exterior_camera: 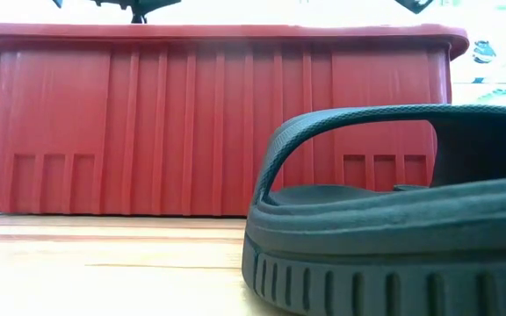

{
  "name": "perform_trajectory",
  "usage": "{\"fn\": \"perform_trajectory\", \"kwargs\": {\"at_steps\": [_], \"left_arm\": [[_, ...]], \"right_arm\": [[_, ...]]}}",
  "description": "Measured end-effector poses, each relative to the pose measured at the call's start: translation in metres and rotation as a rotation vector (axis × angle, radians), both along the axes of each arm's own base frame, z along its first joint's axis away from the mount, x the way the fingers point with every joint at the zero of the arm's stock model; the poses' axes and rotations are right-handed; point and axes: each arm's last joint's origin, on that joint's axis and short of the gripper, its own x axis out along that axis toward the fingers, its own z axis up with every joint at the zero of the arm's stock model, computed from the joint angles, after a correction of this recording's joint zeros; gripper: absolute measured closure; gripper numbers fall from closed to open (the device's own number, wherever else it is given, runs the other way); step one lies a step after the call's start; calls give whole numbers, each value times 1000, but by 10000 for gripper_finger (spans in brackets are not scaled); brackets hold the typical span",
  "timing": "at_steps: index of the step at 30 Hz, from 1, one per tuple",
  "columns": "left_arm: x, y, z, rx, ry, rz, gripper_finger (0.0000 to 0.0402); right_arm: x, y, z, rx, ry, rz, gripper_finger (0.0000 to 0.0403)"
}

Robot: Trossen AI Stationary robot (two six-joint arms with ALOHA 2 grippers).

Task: Pick and place slides into bin
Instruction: Put the slipper on top of the slipper inside the bin

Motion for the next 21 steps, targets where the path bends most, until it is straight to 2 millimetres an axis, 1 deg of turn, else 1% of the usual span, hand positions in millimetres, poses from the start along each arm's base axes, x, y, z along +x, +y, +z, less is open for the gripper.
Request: {"fn": "perform_trajectory", "kwargs": {"at_steps": [6, 9, 13, 17, 21], "left_arm": [[0, -3, -1, -3, 10, -100, 385], [0, -4, -2, -11, 18, -142, 396], [0, -5, -4, -24, 36, -165, 398], [0, -5, -4, -31, 35, -165, 387], [0, -5, -4, -51, 34, -164, 379]], "right_arm": [[-4, 21, -1, 178, 125, -59, 403], [-10, 33, -1, 259, 205, -101, 403], [-19, 49, -2, 331, 332, -93, 403], [-28, 59, -4, 335, 428, -70, 400], [-31, 64, -6, 278, 428, -49, 376]]}}
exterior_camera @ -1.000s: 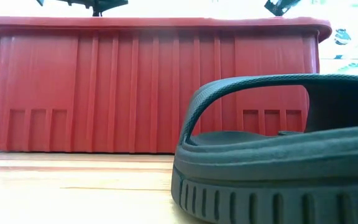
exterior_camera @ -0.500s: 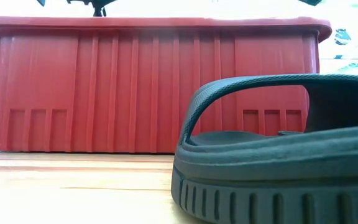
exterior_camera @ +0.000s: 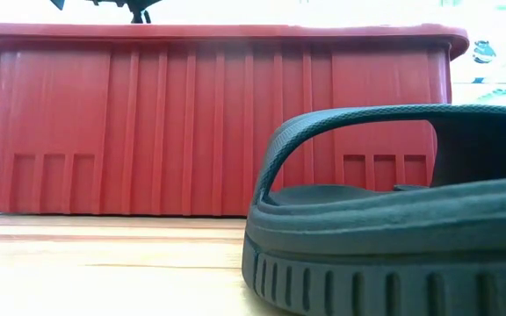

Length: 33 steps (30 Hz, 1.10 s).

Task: Pick and place slides into bin
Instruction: Put the slipper on top of the slipper inside the bin

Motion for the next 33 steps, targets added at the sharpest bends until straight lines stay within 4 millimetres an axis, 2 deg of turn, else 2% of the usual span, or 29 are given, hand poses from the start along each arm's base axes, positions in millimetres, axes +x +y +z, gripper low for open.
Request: {"fn": "perform_trajectory", "kwargs": {"at_steps": [4, 12, 17, 24, 33], "left_arm": [[0, 0, 0, -5, 0, 0, 378], [0, 0, 0, -15, -1, 8, 378], [0, 0, 0, -31, 0, 12, 378], [0, 0, 0, -32, 0, 12, 378], [0, 0, 0, -26, 0, 13, 378]], "right_arm": [[4, 5, -13, -13, 2, 44, 328], [0, 16, -70, 0, 183, 126, 218], [-5, 17, -102, 91, 169, 129, 171], [-17, 13, -142, 190, 192, 102, 141], [-12, 20, -179, 339, 157, 86, 139]]}}
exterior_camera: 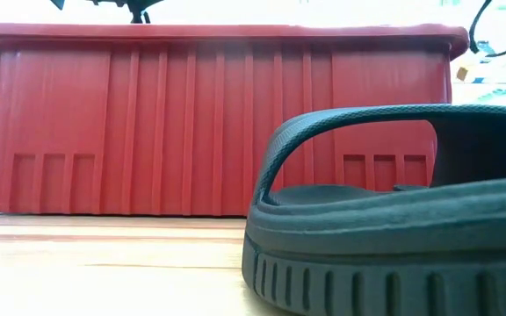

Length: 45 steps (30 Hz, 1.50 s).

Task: Pick and place slides into bin
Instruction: Put the slipper on top of the slipper inside the bin

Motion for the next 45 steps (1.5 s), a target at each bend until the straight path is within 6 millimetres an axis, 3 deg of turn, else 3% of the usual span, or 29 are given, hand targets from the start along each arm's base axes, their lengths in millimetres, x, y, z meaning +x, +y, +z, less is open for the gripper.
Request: {"fn": "perform_trajectory", "kwargs": {"at_steps": [15, 25, 29, 36, 45], "left_arm": [[0, 0, 0, 1, 0, 0, 378], [0, 0, 0, 2, 0, 0, 378], [0, 0, 0, 2, 0, 0, 378], [0, 0, 0, 1, 0, 0, 378], [0, 0, 0, 2, 0, 10, 378]], "right_arm": [[-10, 16, -42, 102, 49, -12, 140], [-24, 16, -73, 118, 188, -65, 149], [-25, 17, -73, 131, 171, -53, 202], [-22, 21, -67, 210, 136, -11, 383], [-15, 28, -42, 343, 93, -20, 396]]}}
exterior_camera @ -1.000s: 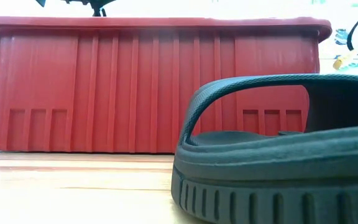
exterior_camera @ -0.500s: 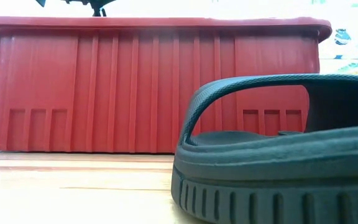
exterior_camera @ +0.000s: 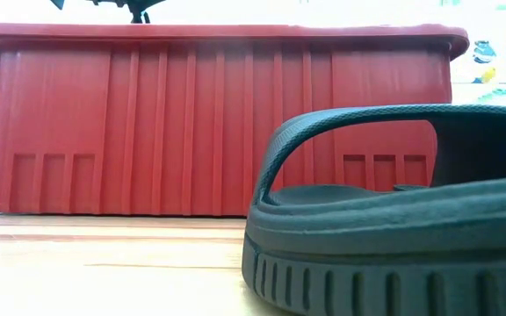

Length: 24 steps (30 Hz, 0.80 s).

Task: Pick and place slides into bin
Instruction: Put the slipper on top of the slipper inside the bin

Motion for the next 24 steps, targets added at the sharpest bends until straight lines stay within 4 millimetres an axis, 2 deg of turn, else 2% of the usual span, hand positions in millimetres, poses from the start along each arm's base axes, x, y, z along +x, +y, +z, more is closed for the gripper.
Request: {"fn": "perform_trajectory", "kwargs": {"at_steps": [8, 15, 19, 24], "left_arm": [[0, 0, 0, 0, 0, 0, 378], [0, 0, 0, 3, 0, 0, 378], [0, 0, 0, 24, -1, -2, 378], [0, 0, 0, 28, -1, -2, 378]], "right_arm": [[5, 4, 32, 76, -31, -19, 398], [15, 10, 79, 124, -121, -97, 399], [23, 9, 111, 48, -249, -170, 399], [38, -1, 146, -103, -430, -272, 399]]}}
